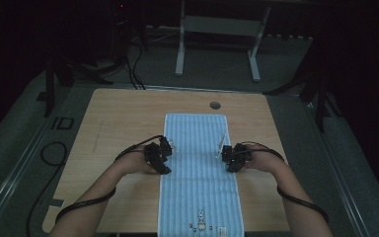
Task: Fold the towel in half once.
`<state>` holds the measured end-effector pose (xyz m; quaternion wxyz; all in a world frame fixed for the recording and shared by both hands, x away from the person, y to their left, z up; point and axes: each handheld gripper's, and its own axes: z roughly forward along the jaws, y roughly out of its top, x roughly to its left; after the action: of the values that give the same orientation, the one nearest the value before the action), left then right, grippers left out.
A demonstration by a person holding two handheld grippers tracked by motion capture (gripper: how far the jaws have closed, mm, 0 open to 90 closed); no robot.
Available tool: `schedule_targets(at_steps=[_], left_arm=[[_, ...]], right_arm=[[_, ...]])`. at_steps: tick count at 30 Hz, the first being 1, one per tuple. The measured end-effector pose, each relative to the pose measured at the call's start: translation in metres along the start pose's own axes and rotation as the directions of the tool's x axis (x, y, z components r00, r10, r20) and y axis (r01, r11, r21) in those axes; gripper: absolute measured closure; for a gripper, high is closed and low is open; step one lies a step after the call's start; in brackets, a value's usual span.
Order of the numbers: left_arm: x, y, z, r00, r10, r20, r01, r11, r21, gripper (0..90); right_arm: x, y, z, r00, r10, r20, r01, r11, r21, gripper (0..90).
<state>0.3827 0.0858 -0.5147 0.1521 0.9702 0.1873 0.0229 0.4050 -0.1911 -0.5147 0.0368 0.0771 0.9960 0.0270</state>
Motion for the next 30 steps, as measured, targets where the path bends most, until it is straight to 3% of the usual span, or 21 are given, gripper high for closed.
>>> schedule_targets(at_steps=[2,5,10,14,16,19,23,25,30], left_arm=[[0.000,-0.001,0.005,0.9998,-0.017,0.013,0.017,0.9998,0.012,51.7],[0.000,-0.002,0.007,0.9999,-0.011,0.003,0.011,0.9998,0.013,54.9],[-0.003,0.000,0.006,0.9990,-0.044,-0.010,0.045,0.9984,0.033,70.2],[-0.008,0.003,0.007,0.9996,-0.028,0.008,0.028,0.9984,0.050,84.4],[-0.008,0.004,0.006,0.9998,-0.017,0.005,0.016,0.9987,0.048,85.8],[-0.003,0.003,0.004,0.9998,-0.009,-0.018,0.010,0.9996,0.027,86.3],[0.010,0.005,-0.003,0.9973,-0.060,-0.043,0.060,0.9982,0.005,86.2],[0.009,0.007,-0.009,0.9966,-0.066,-0.050,0.066,0.9977,-0.015,86.3],[-0.010,0.003,-0.034,0.9979,-0.001,-0.065,-0.005,0.9958,-0.091,86.1]], right_arm=[[0.000,0.000,0.000,1.0000,-0.003,-0.004,0.003,1.0000,0.003,71.8],[0.001,-0.002,0.001,0.9999,-0.012,-0.008,0.012,0.9999,-0.007,76.1],[0.006,-0.002,0.001,1.0000,0.001,0.002,-0.001,1.0000,-0.004,82.2],[0.011,0.003,0.001,0.9996,-0.011,0.024,0.011,0.9995,0.030,87.1],[0.011,0.005,0.000,0.9999,-0.002,0.015,0.002,0.9991,0.042,87.4],[0.009,0.005,-0.003,0.9999,0.002,0.013,-0.003,0.9995,0.031,87.5],[0.002,0.004,-0.015,0.9981,0.023,0.056,-0.023,0.9997,0.000,87.5],[-0.002,0.003,-0.023,0.9986,0.041,0.033,-0.040,0.9988,-0.030,87.6],[0.008,0.000,-0.045,0.9975,0.021,0.067,-0.016,0.9970,-0.076,87.5]])
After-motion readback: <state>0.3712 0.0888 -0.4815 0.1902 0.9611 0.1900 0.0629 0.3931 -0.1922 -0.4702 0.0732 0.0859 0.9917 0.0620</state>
